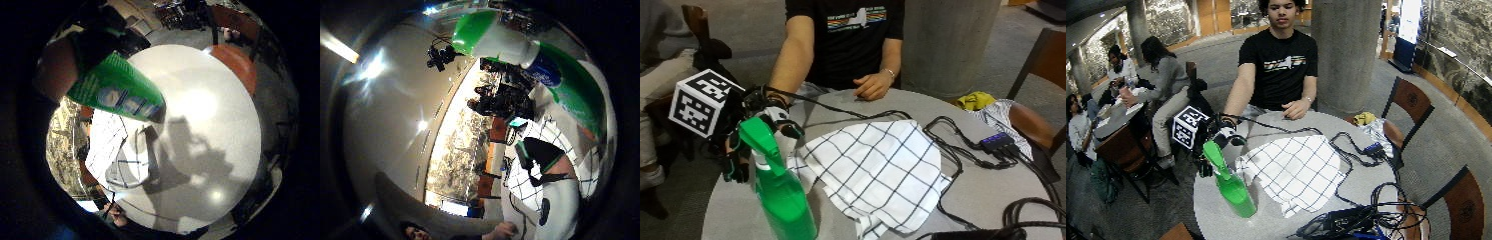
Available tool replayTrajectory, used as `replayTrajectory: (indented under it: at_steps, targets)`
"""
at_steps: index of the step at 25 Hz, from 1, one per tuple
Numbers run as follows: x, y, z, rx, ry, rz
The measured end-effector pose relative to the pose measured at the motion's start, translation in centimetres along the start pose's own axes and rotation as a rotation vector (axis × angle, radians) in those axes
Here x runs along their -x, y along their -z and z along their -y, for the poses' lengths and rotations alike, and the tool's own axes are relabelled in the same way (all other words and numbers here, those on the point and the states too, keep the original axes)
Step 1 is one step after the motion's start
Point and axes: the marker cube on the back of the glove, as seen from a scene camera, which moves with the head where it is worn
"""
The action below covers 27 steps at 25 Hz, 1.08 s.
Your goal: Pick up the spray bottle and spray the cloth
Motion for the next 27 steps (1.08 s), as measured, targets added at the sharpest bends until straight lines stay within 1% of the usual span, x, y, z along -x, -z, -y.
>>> replayTrajectory:
  at_steps: [7,10,20,24,27]
  targets:
    - [-0.2,1.0,0.2,-0.169,0.027,-0.037]
    - [-0.3,1.2,0.1,-0.194,0.031,-0.041]
    - [-0.3,1.2,-0.1,-0.161,0.032,-0.031]
    - [-0.2,1.3,-0.1,-0.124,0.023,-0.022]
    - [-0.3,1.1,0.0,-0.065,0.002,-0.011]
